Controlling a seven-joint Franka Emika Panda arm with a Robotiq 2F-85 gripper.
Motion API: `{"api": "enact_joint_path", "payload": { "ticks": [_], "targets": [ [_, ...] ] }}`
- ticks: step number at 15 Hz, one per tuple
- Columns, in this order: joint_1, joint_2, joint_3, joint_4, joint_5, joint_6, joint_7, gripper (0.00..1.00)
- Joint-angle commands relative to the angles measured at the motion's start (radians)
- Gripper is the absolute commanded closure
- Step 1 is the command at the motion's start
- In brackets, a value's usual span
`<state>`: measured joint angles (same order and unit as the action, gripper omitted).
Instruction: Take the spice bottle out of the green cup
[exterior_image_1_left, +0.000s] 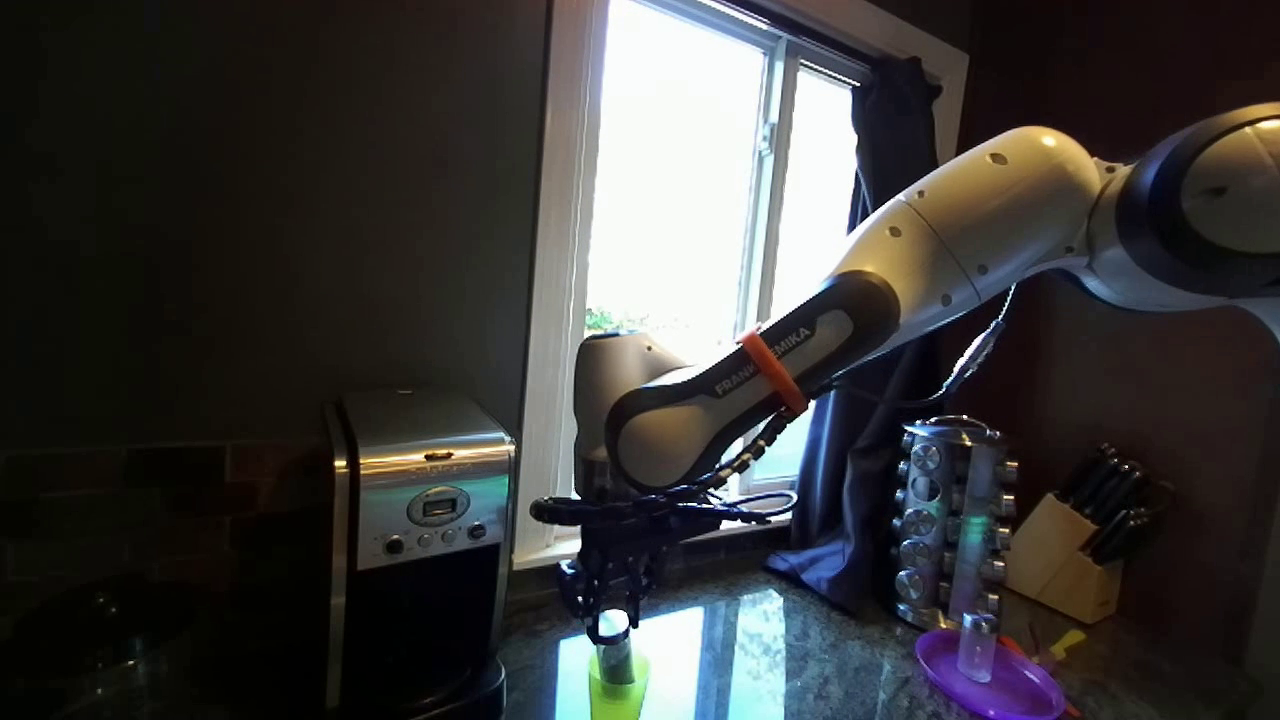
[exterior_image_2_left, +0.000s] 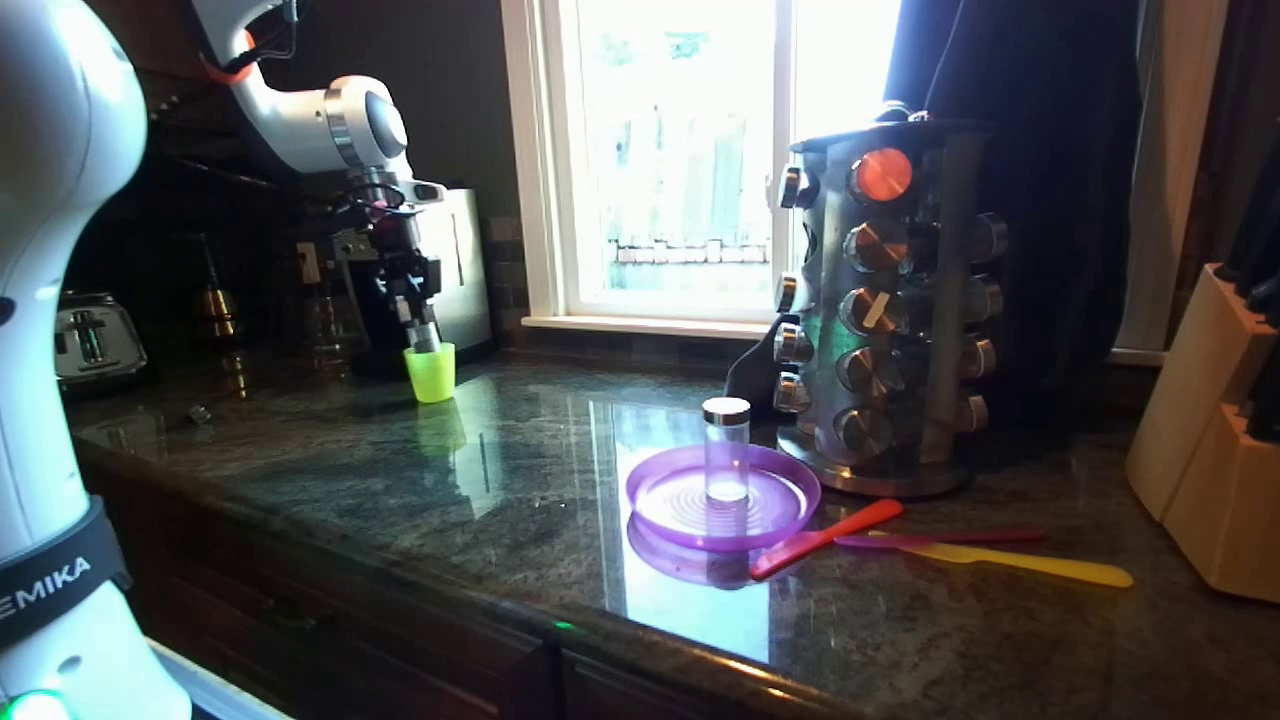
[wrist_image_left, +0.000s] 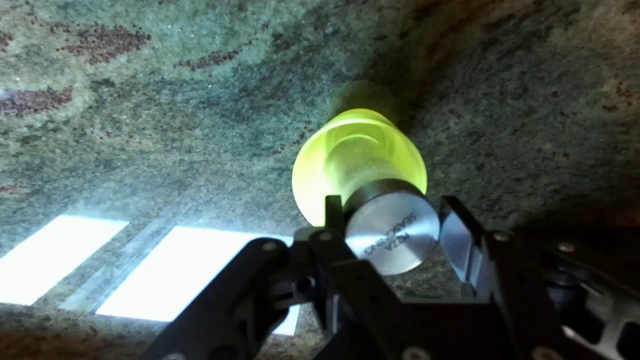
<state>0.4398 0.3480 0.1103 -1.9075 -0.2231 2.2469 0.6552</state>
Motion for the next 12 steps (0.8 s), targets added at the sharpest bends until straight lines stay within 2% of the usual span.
{"api": "enact_joint_path", "payload": {
  "ticks": [1, 6, 12],
  "targets": [
    [0.006, -0.062, 0.009, -0.002, -0.047, -0.061, 0.067, 0.75],
    [-0.018, -0.171, 0.028, -0.034, -0.038, -0.080, 0.123, 0.75],
    [-0.109, -0.324, 0.022, -0.192, -0.035, 0.007, 0.227, 0.75]
  ]
}}
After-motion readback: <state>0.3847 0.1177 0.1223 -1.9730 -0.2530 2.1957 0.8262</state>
